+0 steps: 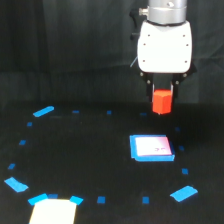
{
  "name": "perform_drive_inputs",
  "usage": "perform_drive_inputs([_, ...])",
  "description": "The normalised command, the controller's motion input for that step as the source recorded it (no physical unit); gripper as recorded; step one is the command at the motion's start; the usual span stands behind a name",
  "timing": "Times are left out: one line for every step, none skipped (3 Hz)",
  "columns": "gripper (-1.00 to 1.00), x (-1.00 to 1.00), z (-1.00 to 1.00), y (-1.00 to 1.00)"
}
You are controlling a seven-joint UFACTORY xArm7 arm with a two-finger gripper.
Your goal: Pick up the red object from the table
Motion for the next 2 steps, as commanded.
perform_drive_inputs([-0.95,0.14,-0.21,-0.14])
perform_drive_inputs([-1.0,-0.1,-0.28,0.0])
